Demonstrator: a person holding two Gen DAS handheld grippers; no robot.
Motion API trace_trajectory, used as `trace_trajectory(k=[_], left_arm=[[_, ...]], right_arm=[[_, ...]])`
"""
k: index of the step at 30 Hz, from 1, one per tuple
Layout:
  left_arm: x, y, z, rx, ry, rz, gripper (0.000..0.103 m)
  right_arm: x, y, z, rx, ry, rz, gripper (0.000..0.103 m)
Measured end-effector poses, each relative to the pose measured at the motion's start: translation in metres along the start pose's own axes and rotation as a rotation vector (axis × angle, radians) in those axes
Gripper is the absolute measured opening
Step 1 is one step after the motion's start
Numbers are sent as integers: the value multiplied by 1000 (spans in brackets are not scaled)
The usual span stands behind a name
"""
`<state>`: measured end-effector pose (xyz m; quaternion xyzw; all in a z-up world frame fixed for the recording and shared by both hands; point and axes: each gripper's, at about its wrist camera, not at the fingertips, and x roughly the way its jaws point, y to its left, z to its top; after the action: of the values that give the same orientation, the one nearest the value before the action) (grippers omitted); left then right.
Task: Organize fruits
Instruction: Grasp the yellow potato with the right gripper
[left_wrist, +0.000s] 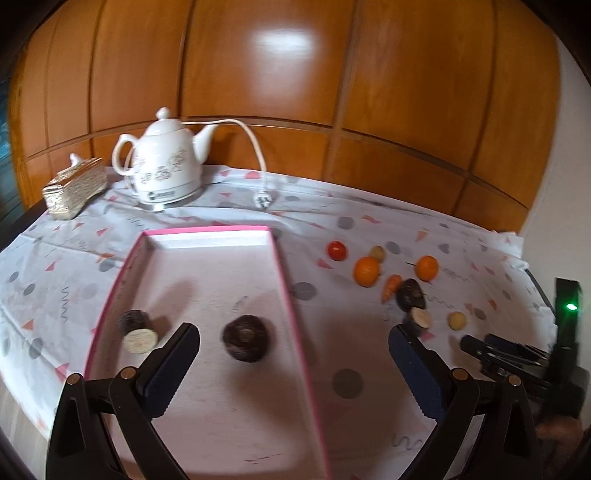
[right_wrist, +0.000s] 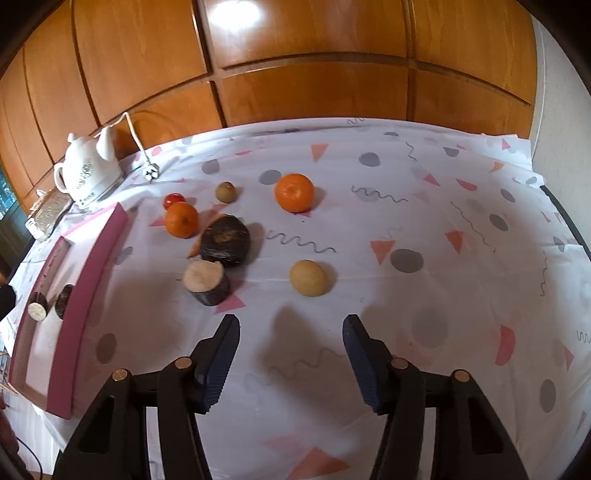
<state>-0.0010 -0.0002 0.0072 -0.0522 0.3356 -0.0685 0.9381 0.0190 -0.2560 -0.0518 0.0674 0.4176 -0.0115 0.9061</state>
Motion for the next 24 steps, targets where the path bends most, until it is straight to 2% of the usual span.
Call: trace_trajectory(k=[1, 2, 11, 19, 21, 22, 24], left_arm=[[0, -2, 0, 2, 3, -11, 103], [1, -4, -1, 4, 6, -18, 103], [3, -19, 2, 15, 4, -126, 103], [23, -34, 9, 26, 78, -176, 103], [26, -39, 11, 31, 83, -183, 103], [29, -41, 12, 36, 88, -191, 103], [37, -46, 13, 32, 117, -203, 103]], right_arm=[[1, 0, 0, -2, 2, -6, 49], [3, -1, 0, -5, 5, -12, 48], [22, -6, 13, -12, 13, -39, 48], [45, -5, 27, -54, 34, -64, 48], [48, -6, 28, -61, 34, -68, 39], [49, -5, 28, -68, 36, -75, 29], [50, -6, 28, -75, 37, -79, 27]])
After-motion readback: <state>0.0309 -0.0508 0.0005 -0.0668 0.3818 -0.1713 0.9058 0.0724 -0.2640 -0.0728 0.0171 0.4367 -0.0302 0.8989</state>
